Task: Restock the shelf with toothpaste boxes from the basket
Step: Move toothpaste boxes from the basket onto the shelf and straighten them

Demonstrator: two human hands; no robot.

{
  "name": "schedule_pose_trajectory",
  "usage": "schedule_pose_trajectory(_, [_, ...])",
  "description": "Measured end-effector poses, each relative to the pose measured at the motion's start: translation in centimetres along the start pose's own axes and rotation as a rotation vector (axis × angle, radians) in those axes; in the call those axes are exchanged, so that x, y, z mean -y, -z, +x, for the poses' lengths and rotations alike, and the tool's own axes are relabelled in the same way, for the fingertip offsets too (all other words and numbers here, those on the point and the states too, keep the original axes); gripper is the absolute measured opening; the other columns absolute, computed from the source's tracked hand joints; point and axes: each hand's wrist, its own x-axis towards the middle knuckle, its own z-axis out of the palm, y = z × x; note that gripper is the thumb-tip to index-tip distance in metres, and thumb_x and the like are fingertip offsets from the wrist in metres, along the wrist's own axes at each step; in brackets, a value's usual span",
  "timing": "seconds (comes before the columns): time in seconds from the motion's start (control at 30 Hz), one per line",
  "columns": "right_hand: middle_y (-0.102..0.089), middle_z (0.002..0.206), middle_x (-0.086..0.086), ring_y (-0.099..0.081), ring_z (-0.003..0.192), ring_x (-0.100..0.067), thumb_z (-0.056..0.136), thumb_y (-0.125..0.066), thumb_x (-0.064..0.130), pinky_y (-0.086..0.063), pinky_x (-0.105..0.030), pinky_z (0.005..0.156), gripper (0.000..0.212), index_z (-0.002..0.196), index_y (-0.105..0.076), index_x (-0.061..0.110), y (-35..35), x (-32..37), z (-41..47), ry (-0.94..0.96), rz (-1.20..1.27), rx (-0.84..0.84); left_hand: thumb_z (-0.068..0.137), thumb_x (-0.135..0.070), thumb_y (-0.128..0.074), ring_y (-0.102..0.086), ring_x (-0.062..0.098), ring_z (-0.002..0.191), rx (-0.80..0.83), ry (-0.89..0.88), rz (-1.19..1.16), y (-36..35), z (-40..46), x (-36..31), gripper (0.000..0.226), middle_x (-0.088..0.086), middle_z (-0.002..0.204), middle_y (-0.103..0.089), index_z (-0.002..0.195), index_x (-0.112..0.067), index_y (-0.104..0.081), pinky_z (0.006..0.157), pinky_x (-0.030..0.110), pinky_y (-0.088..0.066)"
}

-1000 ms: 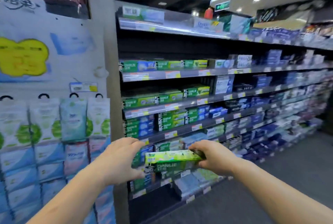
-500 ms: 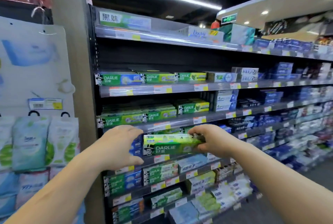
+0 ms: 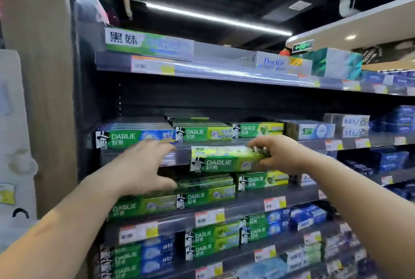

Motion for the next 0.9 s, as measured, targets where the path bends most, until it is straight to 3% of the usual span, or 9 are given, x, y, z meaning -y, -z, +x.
schedule_pose_trajectory(0.2, [-0.063, 0.110, 0.004, -0.059, 0.092, -0.013, 0.077, -0.077, 0.031, -0.042, -0.021, 0.078, 0.054, 0.127, -0.057, 0.023, 0.8, -2.7, 8.5, 0.145, 0.055, -0.030, 0.074, -0.060, -0.066, -0.022, 0.018, 0.141, -0.032, 0.138, 0.042, 0.1, 4.8, 0.4, 0.090, -0.003, 0.154, -0.023, 0.146, -0.030, -0.023, 0.115, 0.030, -0.019])
schedule_pose_trajectory(0.37, [-0.065, 0.105, 0.006, -0.058, 0.088, -0.010, 0.075, -0.078, 0.032, -0.042, -0.021, 0.077, 0.052, 0.124, -0.060, 0.024, 0.2, -3.8, 15.2, 0.276, 0.047, -0.007, 0.073, -0.061, -0.066, -0.019, 0.018, 0.142, -0.045, 0.259, 0.044, -0.2, 6.6, 0.3, 0.092, -0.003, 0.155, -0.021, 0.147, -0.033, -0.020, 0.116, 0.035, -0.019])
schedule_pose_trajectory(0.6, [-0.053, 0.124, -0.001, -0.051, 0.117, -0.018, 0.076, -0.076, 0.038, -0.037, -0.019, 0.098, 0.060, 0.131, -0.057, 0.022, -2.6, -3.8, 18.4, 0.388, 0.056, 0.024, 0.072, -0.059, -0.068, -0.018, 0.014, 0.141, -0.089, 0.312, 0.059, -0.4, 8.6, -0.5, 0.090, -0.010, 0.153, -0.023, 0.146, -0.033, -0.023, 0.116, 0.029, -0.016])
schedule_pose_trajectory(0.77, [-0.042, 0.136, -0.006, -0.037, 0.130, -0.023, 0.080, -0.072, 0.042, -0.030, -0.025, 0.107, 0.056, 0.132, -0.055, 0.030, -4.1, -4.5, 17.4, 0.362, 0.125, -0.063, 0.075, -0.059, -0.066, -0.012, 0.014, 0.143, -0.037, 0.310, 0.088, -1.4, 9.8, -1.0, 0.089, -0.009, 0.156, -0.017, 0.147, -0.031, -0.021, 0.117, 0.030, -0.012])
schedule_pose_trajectory(0.83, [-0.045, 0.130, -0.001, -0.037, 0.125, -0.021, 0.079, -0.072, 0.044, -0.030, -0.023, 0.101, 0.053, 0.128, -0.056, 0.031, -4.1, -4.7, 16.6, 0.355, 0.153, -0.154, 0.074, -0.061, -0.066, -0.012, 0.015, 0.143, -0.027, 0.312, 0.080, -1.6, 9.8, -1.1, 0.090, -0.009, 0.156, -0.016, 0.147, -0.032, -0.022, 0.118, 0.033, -0.012])
schedule_pose_trajectory(0.9, [-0.050, 0.111, 0.003, -0.043, 0.111, -0.018, 0.076, -0.072, 0.047, -0.036, -0.026, 0.094, 0.039, 0.110, -0.063, 0.030, -4.1, -4.7, 15.5, 0.389, 0.215, -0.291, 0.074, -0.061, -0.066, -0.012, 0.014, 0.143, -0.033, 0.310, 0.070, -1.5, 9.4, -1.1, 0.086, -0.010, 0.155, -0.016, 0.145, -0.033, -0.025, 0.118, 0.031, -0.013])
